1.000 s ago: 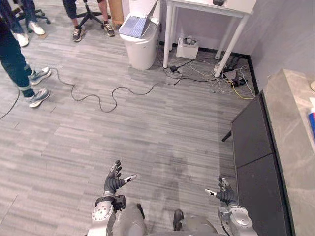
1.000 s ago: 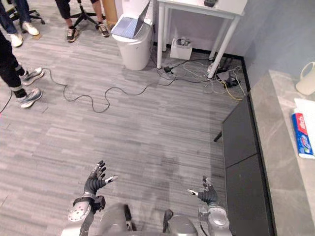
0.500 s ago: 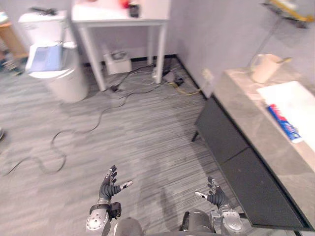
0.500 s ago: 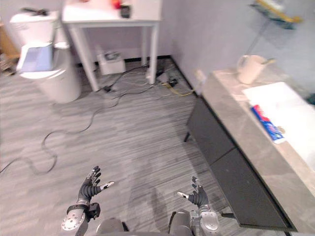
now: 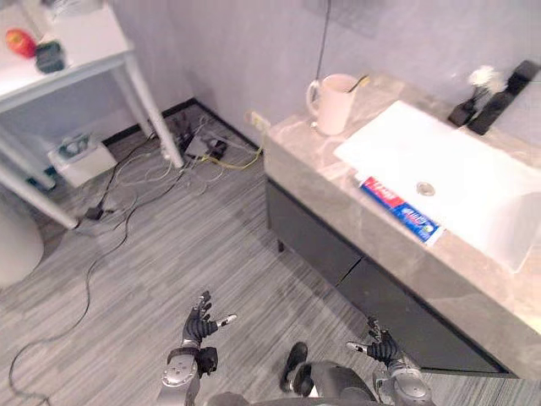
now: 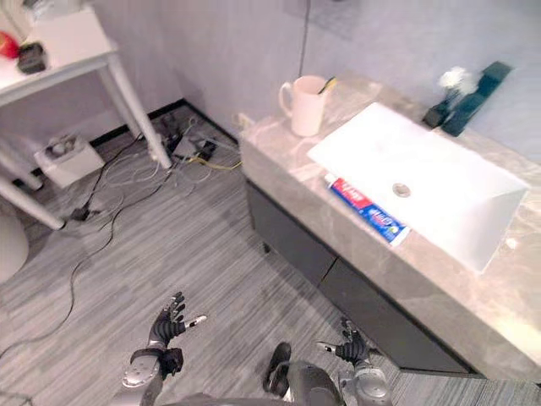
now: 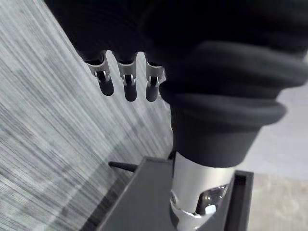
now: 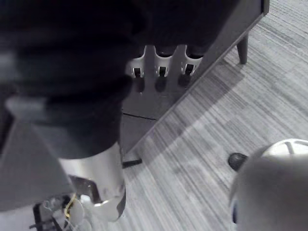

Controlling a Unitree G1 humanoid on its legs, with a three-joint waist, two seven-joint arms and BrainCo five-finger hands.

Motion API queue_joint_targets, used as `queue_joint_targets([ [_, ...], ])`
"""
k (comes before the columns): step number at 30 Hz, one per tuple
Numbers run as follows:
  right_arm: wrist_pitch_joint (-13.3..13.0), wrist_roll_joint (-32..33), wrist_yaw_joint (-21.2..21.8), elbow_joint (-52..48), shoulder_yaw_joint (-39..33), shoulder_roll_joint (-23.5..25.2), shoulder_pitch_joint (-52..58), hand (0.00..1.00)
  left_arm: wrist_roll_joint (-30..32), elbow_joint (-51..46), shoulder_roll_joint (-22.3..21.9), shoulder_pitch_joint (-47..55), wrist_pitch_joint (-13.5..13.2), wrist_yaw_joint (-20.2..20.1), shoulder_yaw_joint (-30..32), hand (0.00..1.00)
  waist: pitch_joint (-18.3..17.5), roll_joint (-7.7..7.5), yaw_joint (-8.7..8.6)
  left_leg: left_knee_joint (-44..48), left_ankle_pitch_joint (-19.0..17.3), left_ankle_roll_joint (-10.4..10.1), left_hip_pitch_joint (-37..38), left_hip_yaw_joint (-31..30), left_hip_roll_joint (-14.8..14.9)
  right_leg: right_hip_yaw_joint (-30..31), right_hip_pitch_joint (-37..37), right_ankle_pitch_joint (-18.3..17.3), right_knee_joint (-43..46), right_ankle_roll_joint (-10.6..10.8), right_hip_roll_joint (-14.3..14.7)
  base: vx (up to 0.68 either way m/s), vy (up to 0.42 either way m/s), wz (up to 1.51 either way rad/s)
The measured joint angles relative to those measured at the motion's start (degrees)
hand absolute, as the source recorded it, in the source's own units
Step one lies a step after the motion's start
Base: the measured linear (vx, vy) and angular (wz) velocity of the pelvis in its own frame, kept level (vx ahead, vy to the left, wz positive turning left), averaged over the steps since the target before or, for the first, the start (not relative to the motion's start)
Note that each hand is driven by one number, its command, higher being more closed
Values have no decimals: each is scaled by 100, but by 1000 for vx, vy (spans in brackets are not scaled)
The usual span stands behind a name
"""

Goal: Organize washtable

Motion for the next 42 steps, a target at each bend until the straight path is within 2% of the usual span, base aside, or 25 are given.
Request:
queue_joint_targets([
  [1, -1, -1, -2, -26, -41, 7, 0, 0, 1, -1, -14, 35, -2, 0, -1, 0, -7, 8, 35, -424, 1, -2, -18, -180, -98, 133, 41, -3, 11, 34, -1, 225, 105, -114],
  [3, -3, -2, -13, -189, -71, 18, 5, 0, 0, -26, -103, 177, -2, 12, 55, 0, 7, 52, 60, -1815, 30, -50, -40, -1081, -442, 640, 192, -92, 100, 201, -4, 238, 182, -114],
  [5, -6, -8, -25, -341, -70, 19, 49, 0, -4, -34, -194, 222, -7, 38, 36, 0, -42, 138, 68, -2390, 164, -130, -11, -1531, -536, 1017, 186, -228, 248, 422, 19, 183, 236, -114],
  [6, -12, -10, -31, -456, -66, 20, 101, 0, -4, -36, -254, 232, -14, 41, 16, 0, -100, 225, 62, -2429, 426, -138, 54, -1535, -517, 1224, 166, -299, 347, 536, 30, 196, 288, -140],
  [7, -12, -13, -28, -596, -38, 91, 144, 0, 2, -49, -266, 238, -14, 39, 2, 0, -146, 228, 75, -2418, 594, -106, 202, -1259, -508, 1504, 135, -421, 494, 689, -31, 247, 364, -142],
  [8, -18, -27, -21, -713, -28, 225, 182, 0, 10, -74, -263, 270, -27, 40, -4, 0, -214, 93, 143, -2489, 519, 1, 331, -858, -548, 1642, -22, -601, 724, 847, -223, 238, 366, -145],
  [9, -19, -29, -20, -751, -25, 310, 223, 0, 10, -93, -226, 258, -53, 40, -10, 0, -234, 45, 180, -2521, 470, 56, 392, -594, -590, 1592, -143, -680, 924, 971, -423, 194, 305, -112],
  [10, -17, -35, -14, -750, -8, 349, 231, 0, 10, -128, -198, 259, -66, 40, -10, 0, -267, -54, 175, -2522, 400, 111, 430, -455, -623, 1460, -225, -715, 1019, 1036, -548, 162, 275, -101],
  [12, -13, -115, 4, -564, 171, 406, 165, 0, 11, -135, -10, 264, -119, 41, 5, 0, -287, -227, 179, -2625, 294, 207, 731, 38, -698, 794, -322, -675, 1277, 1216, -1069, 135, 216, -93],
  [13, -12, -137, 11, -458, 220, 407, 106, 0, 11, -110, 36, 268, -120, 45, 16, 0, -293, -254, 179, -2706, 294, 208, 852, 160, -712, 544, -329, -644, 1315, 1259, -1174, 105, 140, -84],
  [14, -14, -143, 16, -293, 310, 406, 4, 0, 11, -10, 119, 259, -125, 60, 39, 0, -302, -267, 173, -2804, 294, 208, 1033, 330, -726, 13, -324, -578, 1296, 1241, -1336, 66, 72, -68],
  [16, -16, -224, 17, -18, 364, 393, -200, 0, 9, 161, 214, 201, -125, 130, 63, 0, -320, -204, 156, -3073, 302, 194, 1252, 588, -706, -472, -383, -471, 1287, 1170, -1386, 83, 33, -63],
  [18, -16, -265, 14, 166, 362, 305, -360, 0, 8, 242, 239, 138, -124, 136, 94, 0, -317, -180, 71, -3126, 307, 186, 1258, 655, -677, -442, -448, -410, 1283, 1138, -1338, 77, -4, -32],
  [20, -16, -282, 7, 283, 356, 165, -492, 0, 9, 292, 216, 126, -124, 125, 39, 0, -247, -35, -17, -3191, 327, 158, 1293, 666, -683, -407, -396, -318, 1141, 1136, -1289, 51, 3, -17],
  [22, -4, -303, 8, 373, 333, -51, -456, 0, 9, 335, 123, 96, -127, 129, 43, 0, -259, 138, -17, -3282, 360, 109, 1358, 641, -680, -343, -170, -92, 647, 1110, -1151, 77, 21, -21],
  [24, 1, -307, 7, 380, 288, -91, -372, 0, 12, 366, 118, 97, -132, 128, 45, 0, -260, 156, -24, -3232, 360, 108, 1406, 594, -677, -387, 85, 34, 288, 1135, -1088, 57, 10, 3],
  [26, 2, -307, 8, 385, 282, -76, -323, 0, 14, 432, 130, 108, -131, 128, 67, 0, -232, 63, 9, -2733, 357, 99, 1265, 565, -651, -411, 387, 163, -133, 1159, -1052, -2, -17, 8],
  [28, -2, -284, 7, 383, 288, -52, -334, 0, 19, 442, 121, 135, -129, 130, 95, 0, -172, 18, 62, -1551, 303, 13, 857, 543, -413, -367, 625, 249, -460, 1130, -965, -57, -6, -9],
  [31, -8, -251, -7, 337, 266, -65, -345, 0, 19, 507, 111, 232, -128, 131, 94, 0, -123, 118, 145, -640, 315, 8, 526, 498, -107, -174, 788, 207, -560, 1050, -811, -25, 41, -33],
  [33, 5, -235, -28, 350, 72, -59, -410, 0, 20, 696, 58, 235, -124, 128, 102, 0, -78, 106, 209, -981, 9, 147, 421, 71, -364, 115, 710, 207, -517, 1039, -876, 55, 107, -49],
  [34, 8, -236, -36, 359, 46, -63, -446, 0, 20, 738, 46, 236, -123, 130, 103, 0, -77, 109, 198, -1258, -13, 174, 386, -88, -491, 183, 647, 208, -478, 1044, -924, 7, 163, -58],
  [35, 6, -236, -70, 390, -68, -95, -516, 0, 19, 750, 18, 276, -127, 142, 113, 0, -93, 146, 200, -2103, 119, 100, 405, -419, -703, 342, 523, 236, -416, 1125, -975, -12, 186, -71],
  [36, 5, -241, -114, 505, -72, -108, -567, 0, 14, 836, 15, 268, -126, 162, 141, 0, -93, 201, 213, -2568, 368, 172, 571, -419, -791, 524, 525, 302, -424, 1250, -974, 11, 161, -68],
  [39, 24, -254, -120, 533, -138, -103, -457, 0, 16, 886, 21, 193, -130, 257, 276, 0, -137, 30, 191, -2880, 441, 237, 792, -241, -1032, 643, 544, 357, -496, 1339, -1178, 102, 110, -20],
  [42, 21, -282, -130, 635, -169, -104, -478, 0, 22, 1002, 14, 84, -131, 257, 271, 0, -157, 19, 180, -3224, 516, 335, 1100, -180, -1200, 653, 652, 331, -534, 1376, -1303, 95, 72, -8],
])
